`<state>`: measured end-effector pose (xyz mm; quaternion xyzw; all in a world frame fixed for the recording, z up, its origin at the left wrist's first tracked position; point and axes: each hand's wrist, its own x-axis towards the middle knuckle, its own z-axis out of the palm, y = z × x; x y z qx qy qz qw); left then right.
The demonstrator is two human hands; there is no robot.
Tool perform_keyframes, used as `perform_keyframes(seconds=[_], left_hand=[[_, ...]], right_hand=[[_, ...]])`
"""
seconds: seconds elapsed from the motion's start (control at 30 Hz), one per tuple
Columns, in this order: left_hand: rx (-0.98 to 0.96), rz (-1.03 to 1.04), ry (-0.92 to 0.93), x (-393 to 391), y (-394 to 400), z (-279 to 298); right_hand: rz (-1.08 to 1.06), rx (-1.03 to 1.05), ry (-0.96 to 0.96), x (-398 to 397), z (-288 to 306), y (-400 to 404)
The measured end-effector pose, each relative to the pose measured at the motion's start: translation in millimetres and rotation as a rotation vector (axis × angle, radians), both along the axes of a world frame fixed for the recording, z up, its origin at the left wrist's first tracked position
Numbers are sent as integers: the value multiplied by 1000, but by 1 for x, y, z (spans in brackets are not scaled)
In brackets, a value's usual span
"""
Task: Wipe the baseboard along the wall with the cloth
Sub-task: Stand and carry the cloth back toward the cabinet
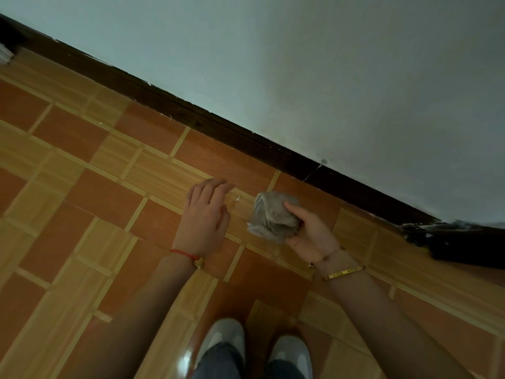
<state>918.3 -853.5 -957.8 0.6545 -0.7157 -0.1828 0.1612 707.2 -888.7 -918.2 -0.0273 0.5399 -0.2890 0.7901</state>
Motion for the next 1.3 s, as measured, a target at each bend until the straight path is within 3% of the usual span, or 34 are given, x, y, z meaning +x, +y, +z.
perform_keyframes(seconds=[0.27, 0.43, 0.6, 0.87, 1.07, 1.3], left_hand=[[26, 39, -14, 9, 14, 184], [28, 88, -13, 20, 34, 347], [99, 134, 51, 33, 62, 527], [107, 228, 117, 29, 118, 764], [19, 326, 127, 18, 150, 857], [-38, 476, 110, 3, 195, 895]], right_hand=[[67, -126, -59, 6, 178, -2], [100, -157, -68, 20, 335, 4], [146, -223, 59, 28, 510, 27], [222, -280, -97, 25, 747, 68], [246, -380, -136, 22, 832, 89], [341, -399, -134, 16, 858, 108]])
